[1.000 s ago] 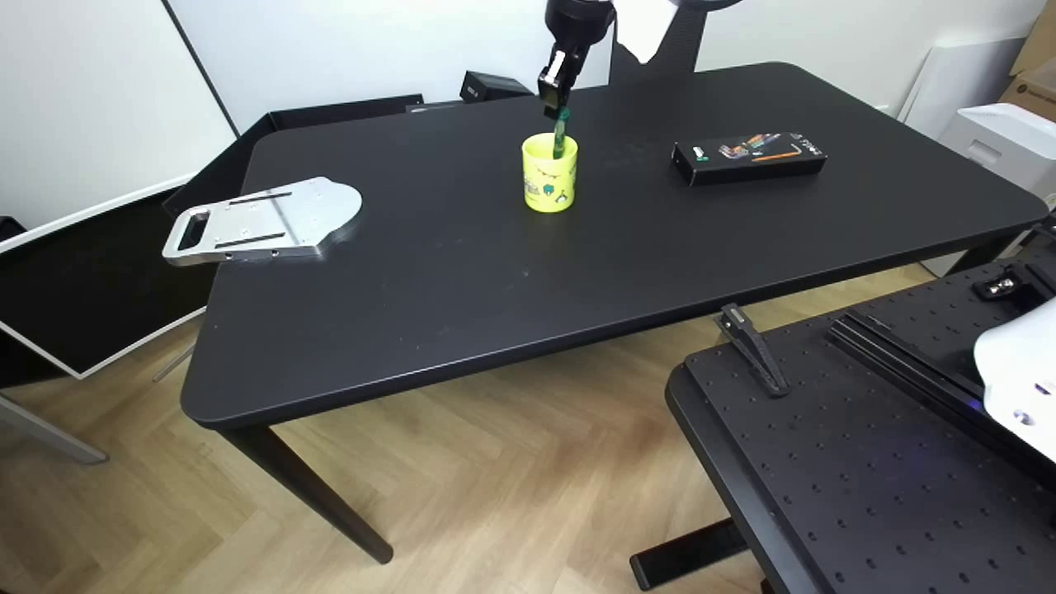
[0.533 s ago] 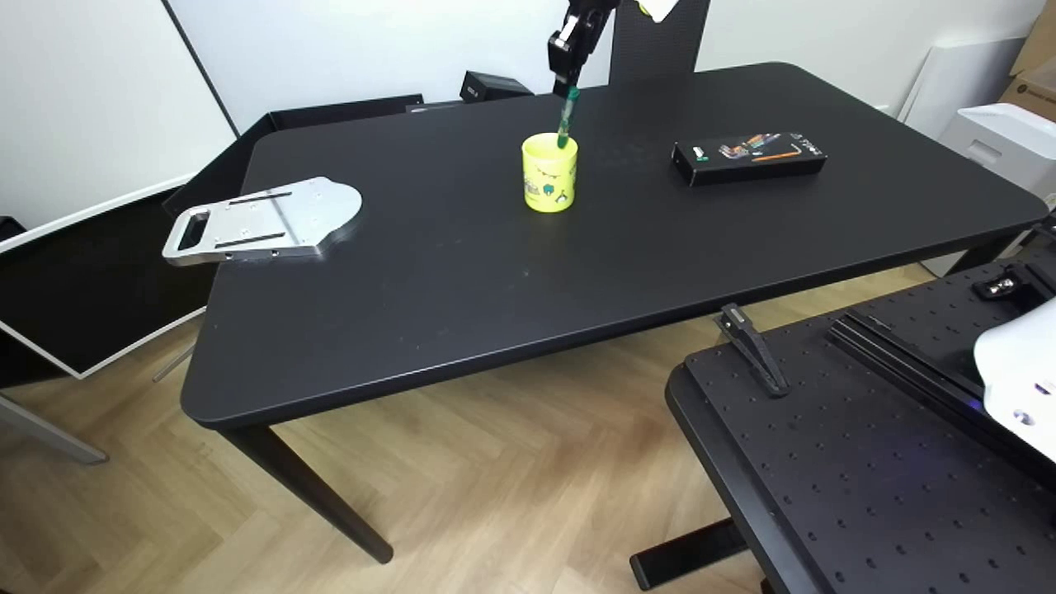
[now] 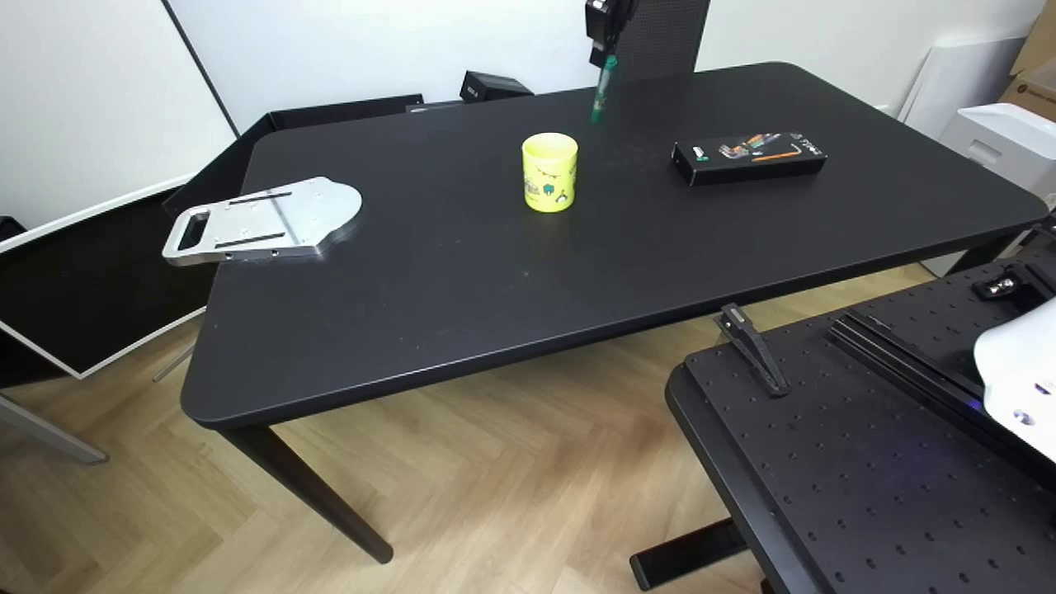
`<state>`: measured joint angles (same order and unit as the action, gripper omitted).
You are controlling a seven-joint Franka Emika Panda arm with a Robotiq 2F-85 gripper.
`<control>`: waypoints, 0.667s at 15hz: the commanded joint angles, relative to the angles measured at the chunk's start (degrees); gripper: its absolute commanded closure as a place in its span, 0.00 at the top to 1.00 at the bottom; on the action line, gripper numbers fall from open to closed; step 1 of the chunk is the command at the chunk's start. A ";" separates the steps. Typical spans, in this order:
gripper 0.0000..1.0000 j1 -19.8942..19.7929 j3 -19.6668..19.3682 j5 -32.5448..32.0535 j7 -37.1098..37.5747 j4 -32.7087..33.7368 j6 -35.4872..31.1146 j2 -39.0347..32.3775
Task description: Get the marker from the yellow mug and place it on the table
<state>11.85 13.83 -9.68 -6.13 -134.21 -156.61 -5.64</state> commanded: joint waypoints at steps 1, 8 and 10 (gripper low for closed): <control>0.05 -0.95 -1.30 1.62 -1.79 -3.40 1.65 4.27; 0.05 -1.44 -3.41 -2.24 1.08 -9.97 -1.11 5.73; 0.05 -1.49 -4.18 -6.96 4.43 -12.43 -5.34 5.76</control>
<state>10.60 10.59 -11.07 -6.56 -142.34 -157.30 -1.88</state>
